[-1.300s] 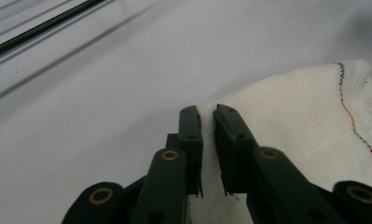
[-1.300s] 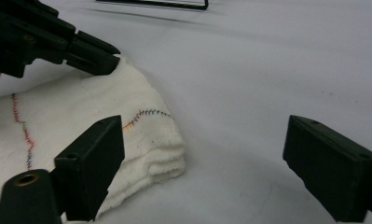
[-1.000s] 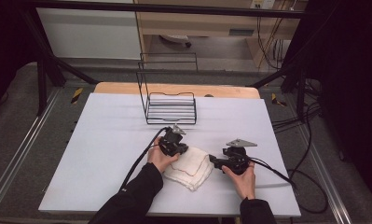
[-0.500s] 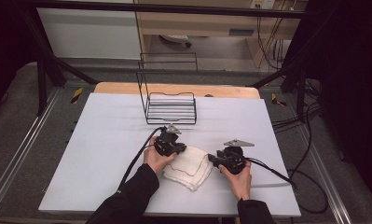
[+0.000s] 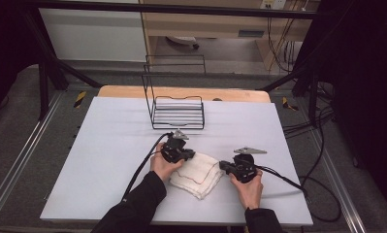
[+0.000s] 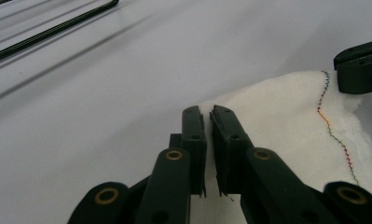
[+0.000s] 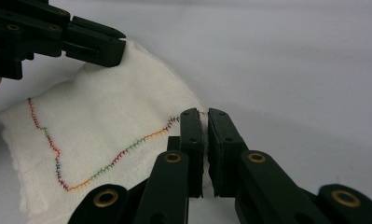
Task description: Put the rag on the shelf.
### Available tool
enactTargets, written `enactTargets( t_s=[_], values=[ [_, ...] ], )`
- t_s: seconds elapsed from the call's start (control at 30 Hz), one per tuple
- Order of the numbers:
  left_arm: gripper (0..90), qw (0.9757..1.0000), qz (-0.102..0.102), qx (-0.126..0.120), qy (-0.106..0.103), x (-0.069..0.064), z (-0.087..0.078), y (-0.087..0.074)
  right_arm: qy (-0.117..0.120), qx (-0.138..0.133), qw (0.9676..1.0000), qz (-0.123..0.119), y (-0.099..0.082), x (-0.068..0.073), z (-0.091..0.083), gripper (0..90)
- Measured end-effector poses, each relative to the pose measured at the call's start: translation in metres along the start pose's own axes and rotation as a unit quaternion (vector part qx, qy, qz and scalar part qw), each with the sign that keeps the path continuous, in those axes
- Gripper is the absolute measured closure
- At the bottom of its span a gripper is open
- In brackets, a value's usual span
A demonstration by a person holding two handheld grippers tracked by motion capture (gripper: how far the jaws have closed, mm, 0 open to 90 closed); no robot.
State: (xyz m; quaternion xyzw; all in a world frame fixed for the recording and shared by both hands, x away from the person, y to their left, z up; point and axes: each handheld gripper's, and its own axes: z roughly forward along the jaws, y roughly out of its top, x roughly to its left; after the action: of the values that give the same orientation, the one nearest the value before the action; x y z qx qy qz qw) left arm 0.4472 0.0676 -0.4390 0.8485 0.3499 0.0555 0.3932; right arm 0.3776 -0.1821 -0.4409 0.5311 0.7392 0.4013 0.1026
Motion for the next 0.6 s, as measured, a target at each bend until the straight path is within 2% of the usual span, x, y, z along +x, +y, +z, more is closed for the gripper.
enactTargets(
  t_s=[0.07,0.17,0.2,0.3,0.37,0.43,0.53,0.6],
  values=[
    [83.0,1.0000,0.000,0.003,0.003,0.000,0.001,0.000,-0.012,0.010,0.9999,-0.006,-0.001,-0.001,0.003,82.4],
    [82.9,1.0000,-0.001,0.006,0.007,0.001,0.004,-0.002,-0.028,0.012,0.9994,-0.016,-0.003,-0.002,0.006,68.4],
    [82.9,1.0000,-0.001,0.006,0.007,0.001,0.004,-0.002,-0.028,0.012,0.9994,-0.016,-0.003,-0.002,0.006,68.4],
    [82.8,0.9999,0.001,0.006,0.008,0.001,0.005,-0.002,-0.021,0.010,0.9996,-0.015,-0.004,-0.002,0.009,58.5],
    [82.8,0.9999,0.004,0.007,0.010,0.001,0.004,-0.002,-0.014,0.010,0.9998,-0.013,-0.005,-0.001,0.012,57.3],
    [82.7,0.9999,0.004,0.006,0.009,0.001,0.004,-0.003,-0.013,0.009,0.9998,-0.011,-0.005,-0.001,0.013,60.4],
    [82.7,0.9999,0.003,0.005,0.008,0.001,0.005,-0.003,0.003,0.007,1.0000,-0.005,-0.006,0.000,0.014,74.3],
    [83.0,0.9999,0.004,0.007,0.008,0.001,0.004,-0.003,0.008,0.009,0.9999,-0.001,-0.006,0.000,0.014,79.4]
  ],
)
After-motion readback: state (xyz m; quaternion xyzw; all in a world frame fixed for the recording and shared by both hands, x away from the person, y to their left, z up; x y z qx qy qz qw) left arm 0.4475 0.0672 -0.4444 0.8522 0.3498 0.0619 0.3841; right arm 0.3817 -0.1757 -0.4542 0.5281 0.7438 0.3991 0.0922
